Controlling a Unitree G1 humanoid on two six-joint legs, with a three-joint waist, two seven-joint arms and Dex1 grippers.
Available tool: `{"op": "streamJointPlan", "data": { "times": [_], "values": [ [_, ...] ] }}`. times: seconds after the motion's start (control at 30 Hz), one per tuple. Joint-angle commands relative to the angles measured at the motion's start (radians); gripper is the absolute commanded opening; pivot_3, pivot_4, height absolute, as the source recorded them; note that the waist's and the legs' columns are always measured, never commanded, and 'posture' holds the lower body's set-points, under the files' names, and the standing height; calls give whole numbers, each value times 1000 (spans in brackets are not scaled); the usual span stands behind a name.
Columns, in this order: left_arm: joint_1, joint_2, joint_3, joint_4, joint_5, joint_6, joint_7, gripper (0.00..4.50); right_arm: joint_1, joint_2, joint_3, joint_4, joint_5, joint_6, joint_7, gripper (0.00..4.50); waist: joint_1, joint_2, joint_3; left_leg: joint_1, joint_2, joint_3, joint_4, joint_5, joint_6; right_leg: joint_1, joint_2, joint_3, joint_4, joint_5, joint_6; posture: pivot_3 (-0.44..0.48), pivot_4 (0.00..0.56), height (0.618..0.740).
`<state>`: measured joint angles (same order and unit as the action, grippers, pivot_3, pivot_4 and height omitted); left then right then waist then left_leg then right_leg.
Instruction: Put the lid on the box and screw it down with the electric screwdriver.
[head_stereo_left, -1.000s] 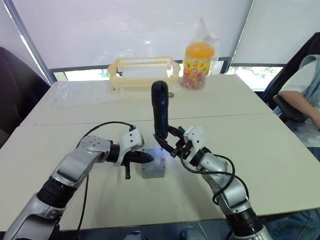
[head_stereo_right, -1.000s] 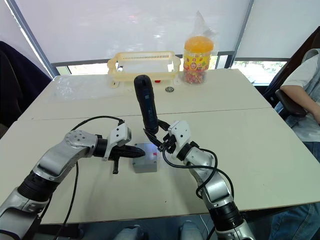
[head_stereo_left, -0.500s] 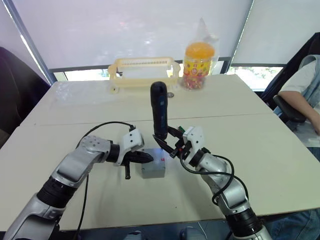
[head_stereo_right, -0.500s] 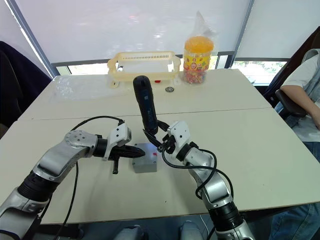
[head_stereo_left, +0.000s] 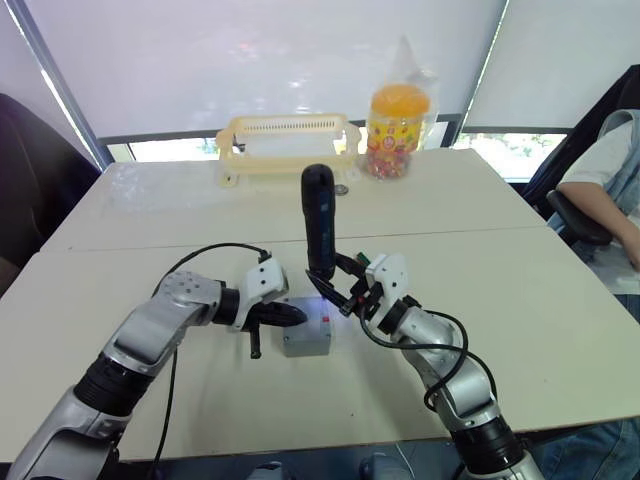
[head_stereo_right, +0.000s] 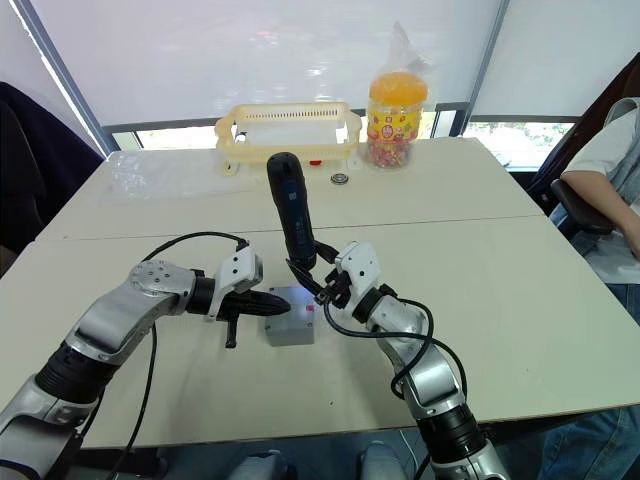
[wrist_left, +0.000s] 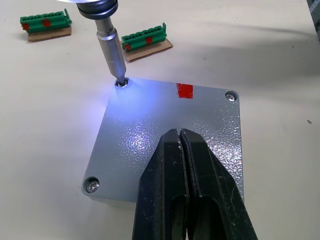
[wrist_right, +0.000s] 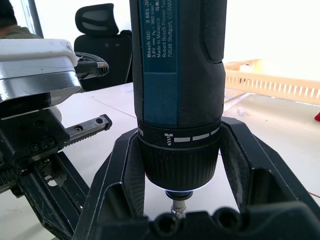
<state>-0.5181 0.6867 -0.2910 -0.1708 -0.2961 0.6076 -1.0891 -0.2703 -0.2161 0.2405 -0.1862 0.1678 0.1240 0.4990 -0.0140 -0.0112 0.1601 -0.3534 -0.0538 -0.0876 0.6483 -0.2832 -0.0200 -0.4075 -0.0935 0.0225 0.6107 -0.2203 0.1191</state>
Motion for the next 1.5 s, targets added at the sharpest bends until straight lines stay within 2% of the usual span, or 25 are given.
{"op": "streamJointPlan", "data": {
  "times": [0.03,0.17,0.37,0.5,0.73,0.9,0.97,1.13,1.2,1.27,1.37,1.5],
  "values": [
    [17,6,-26,8,19,22,-3,0,44,-28,5,81,-39,53,-2,1752,0,0,0,0,0,0,0,0,0,0,0,0,0,0,0,0,150,740],
    [21,7,-32,10,25,16,-5,0,10,-16,-47,-4,10,94,-27,1752,1,0,0,-1,0,0,0,0,0,-1,0,0,0,0,0,0,150,740],
    [34,16,-37,20,31,7,-16,0,-83,13,-154,-303,203,329,-101,1752,3,1,7,-5,-1,-1,0,0,0,-4,-2,-1,0,0,0,0,150,740],
    [34,14,-37,33,36,-1,-25,0,-157,-5,-220,-435,315,485,-146,1752,3,2,8,-19,-2,-1,0,1,-1,-19,-2,0,1,4,-3,0,150,740],
    [30,-5,-26,47,24,-7,-26,0,-283,-24,-335,-433,448,618,-197,1752,1,2,8,-20,-2,-1,-1,1,-1,-20,-2,-2,1,4,-3,0,150,740],
    [31,-18,10,40,5,-16,-23,0,-363,-13,-496,-318,637,772,-304,1752,1,1,8,-20,-2,0,-1,1,-1,-20,-2,-2,1,4,-3,0,150,740],
    [29,-19,40,20,-26,8,-25,0,-408,-57,-559,-270,736,871,-334,1752,1,3,10,-20,-2,0,-1,1,-1,-20,-2,-2,1,4,-4,0,150,740],
    [25,73,171,-113,-144,130,-39,0,-501,-346,-689,-122,969,1302,-356,1752,0,4,28,-23,-2,0,-1,1,-1,-23,-3,-2,1,4,-3,0,150,740],
    [32,126,218,-162,-185,167,-47,0,-509,-466,-693,-72,1025,1451,-327,1752,0,4,29,-28,-2,0,-1,1,0,-27,-3,-3,1,4,-3,0,150,740],
    [47,184,262,-205,-220,197,-62,0,-455,-614,-639,-25,1078,1490,-316,1752,0,4,30,-37,-2,0,-1,1,0,-37,-3,-3,3,6,-1,0,150,740],
    [79,269,315,-258,-259,220,-89,0,-364,-795,-559,37,1160,1490,-303,1752,1,3,31,-39,-2,2,-1,-2,4,-38,-4,-3,0,5,0,0,150,740],
    [136,356,337,-323,-291,216,-133,0,-303,-873,-507,135,1278,1490,-340,1752,-7,3,33,-39,-2,6,0,-3,6,-38,-4,-1,-3,5,1,0,150,740]
  ]
}}
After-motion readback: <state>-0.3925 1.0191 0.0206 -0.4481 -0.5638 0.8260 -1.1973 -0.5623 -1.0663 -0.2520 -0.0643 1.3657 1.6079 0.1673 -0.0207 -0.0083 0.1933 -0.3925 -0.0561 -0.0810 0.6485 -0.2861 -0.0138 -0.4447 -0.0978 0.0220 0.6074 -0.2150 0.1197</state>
